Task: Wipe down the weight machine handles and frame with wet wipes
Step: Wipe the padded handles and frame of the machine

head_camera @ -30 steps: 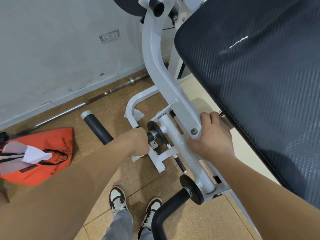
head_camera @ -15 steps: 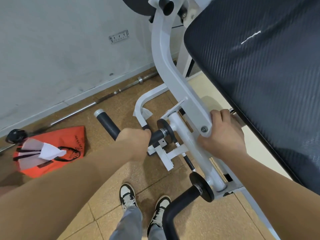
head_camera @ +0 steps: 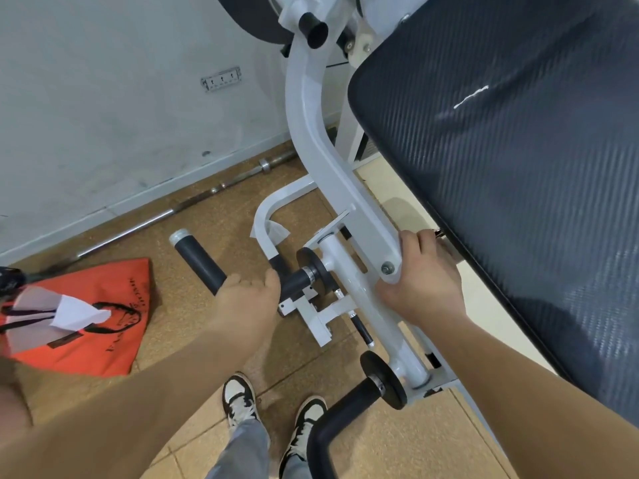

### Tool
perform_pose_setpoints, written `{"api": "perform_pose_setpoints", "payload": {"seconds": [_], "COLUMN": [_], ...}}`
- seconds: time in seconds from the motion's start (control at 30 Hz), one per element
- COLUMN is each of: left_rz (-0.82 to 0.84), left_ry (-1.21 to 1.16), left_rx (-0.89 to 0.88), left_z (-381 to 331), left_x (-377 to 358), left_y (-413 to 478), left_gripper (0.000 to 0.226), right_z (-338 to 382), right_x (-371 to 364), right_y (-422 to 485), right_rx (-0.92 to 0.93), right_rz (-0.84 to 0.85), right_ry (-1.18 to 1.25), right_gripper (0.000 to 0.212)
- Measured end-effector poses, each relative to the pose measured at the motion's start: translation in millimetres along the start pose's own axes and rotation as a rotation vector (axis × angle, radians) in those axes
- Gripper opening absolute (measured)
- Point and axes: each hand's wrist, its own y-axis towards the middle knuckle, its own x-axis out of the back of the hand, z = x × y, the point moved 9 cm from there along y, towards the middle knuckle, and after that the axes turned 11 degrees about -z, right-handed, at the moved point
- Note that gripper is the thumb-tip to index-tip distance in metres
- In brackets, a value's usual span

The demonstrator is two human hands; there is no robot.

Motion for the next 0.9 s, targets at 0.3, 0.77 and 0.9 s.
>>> {"api": "perform_pose_setpoints", "payload": {"seconds": [0.3,0.77,0.9], "left_rz": [0.057,0.168,0.264], "left_ry": [-0.133,-0.087,-0.166], "left_rx": [0.046,-0.122,-0.103], "left_z": [-1.0,5.6,8.9], "left_x": [3.2,4.2,0.3], "left_y": [16.8,29.3,31.1], "left_gripper": [0.030,0.019,0.012], "right_z": [-1.0,-0.8,2.9], "right_x": [-1.5,-2.0,1.0], "right_y": [0.3,1.5,0.4], "right_rx": [0.014,-0.004,-0.027], "right_rz": [-0.020,0.001,-0.010], "right_ry": [-0.022,-0.022,-0.036], "right_gripper": [0.074,0.077,0.078]}}
